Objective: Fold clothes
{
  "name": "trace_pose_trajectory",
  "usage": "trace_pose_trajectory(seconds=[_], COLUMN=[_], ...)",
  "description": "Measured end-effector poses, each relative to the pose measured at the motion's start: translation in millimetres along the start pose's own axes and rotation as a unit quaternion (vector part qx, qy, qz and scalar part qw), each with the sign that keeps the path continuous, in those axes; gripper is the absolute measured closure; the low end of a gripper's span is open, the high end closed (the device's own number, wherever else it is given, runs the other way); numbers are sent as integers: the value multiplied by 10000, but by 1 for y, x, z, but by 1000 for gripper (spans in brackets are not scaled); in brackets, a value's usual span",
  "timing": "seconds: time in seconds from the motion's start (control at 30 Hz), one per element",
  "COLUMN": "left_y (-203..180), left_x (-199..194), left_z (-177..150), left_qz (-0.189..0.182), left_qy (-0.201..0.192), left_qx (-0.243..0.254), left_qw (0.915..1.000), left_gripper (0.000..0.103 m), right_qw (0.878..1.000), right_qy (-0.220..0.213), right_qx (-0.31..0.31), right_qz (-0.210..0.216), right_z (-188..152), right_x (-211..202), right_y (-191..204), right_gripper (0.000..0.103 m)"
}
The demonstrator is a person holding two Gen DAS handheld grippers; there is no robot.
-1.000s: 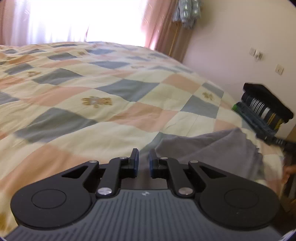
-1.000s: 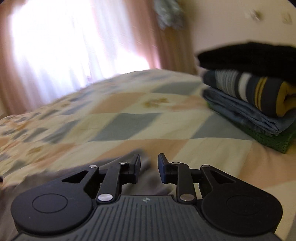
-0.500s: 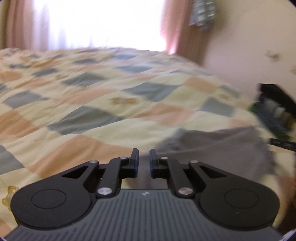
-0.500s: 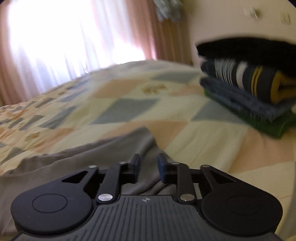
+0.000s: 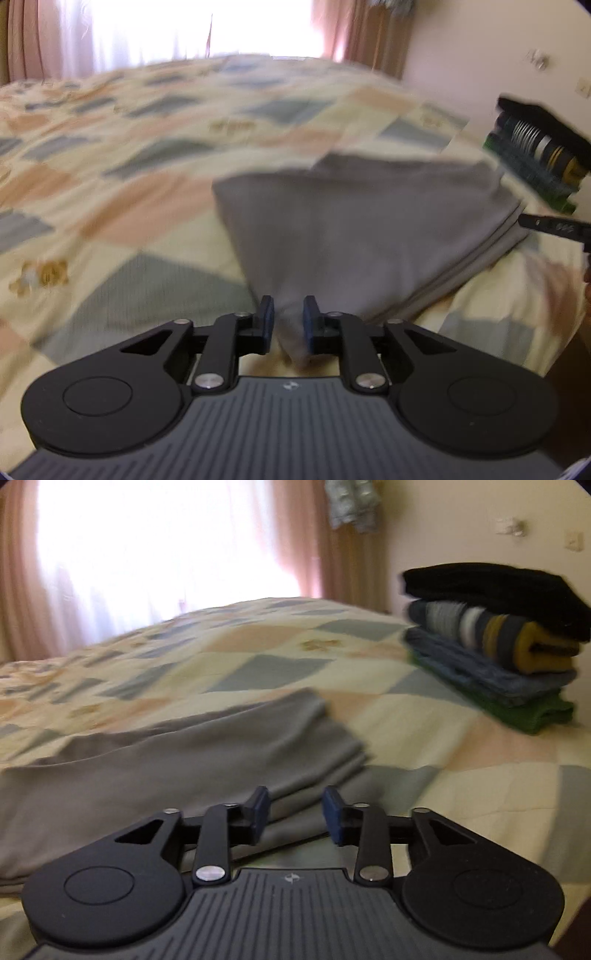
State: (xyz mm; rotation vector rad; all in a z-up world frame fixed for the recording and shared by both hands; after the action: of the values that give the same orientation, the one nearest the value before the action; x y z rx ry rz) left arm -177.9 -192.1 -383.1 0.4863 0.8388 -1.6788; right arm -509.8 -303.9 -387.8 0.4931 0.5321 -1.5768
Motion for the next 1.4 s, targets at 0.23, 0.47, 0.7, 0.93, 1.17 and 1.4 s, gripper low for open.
trace_pose_trajectory(seconds=[0.23, 0.47, 0.7, 0.93, 1.17, 1.4], left_y=[-11, -34, -57, -68, -70, -39], left_x=[-22, -71, -113, -155, -175, -170], left_z=[-4, -13, -27, -41, -54, -59], left_qz=[380, 395, 421, 358, 175, -38], left_qy=[-55, -237, -425, -718, -771, -681], left_qx=[-360, -418, -136, -3, 104, -103], left_qw=[9986, 9981, 9981, 9968, 9968, 9976], left_gripper=[81, 66, 55, 43, 39, 39], right_qw=[9980, 9976, 9990, 9996, 9968, 9882], right_qy=[558, 285, 192, -199, -789, -1358], right_qx=[261, 567, 379, 147, -70, -704], right_qz=[-164, 281, 163, 134, 123, 98], right_z=[-28, -32, -48, -55, -61, -72], right_x=[-8, -94, -146, -196, -241, -257], right_y=[15, 22, 26, 32, 36, 54], right_gripper=[53, 38, 35, 30, 28, 21])
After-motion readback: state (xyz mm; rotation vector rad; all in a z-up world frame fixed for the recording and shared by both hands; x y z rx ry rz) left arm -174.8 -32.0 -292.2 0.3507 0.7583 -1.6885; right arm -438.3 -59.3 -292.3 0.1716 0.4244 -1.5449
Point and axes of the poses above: each gripper's, at about its wrist camera, not at the fingertips, and x roughly the way its jaws point, y to its left, z to its top, the point moved 7 cm from there along x, roughly the way its jaws point, and after that the axes turned 15 degrees about -z, right-handed, at the moved point
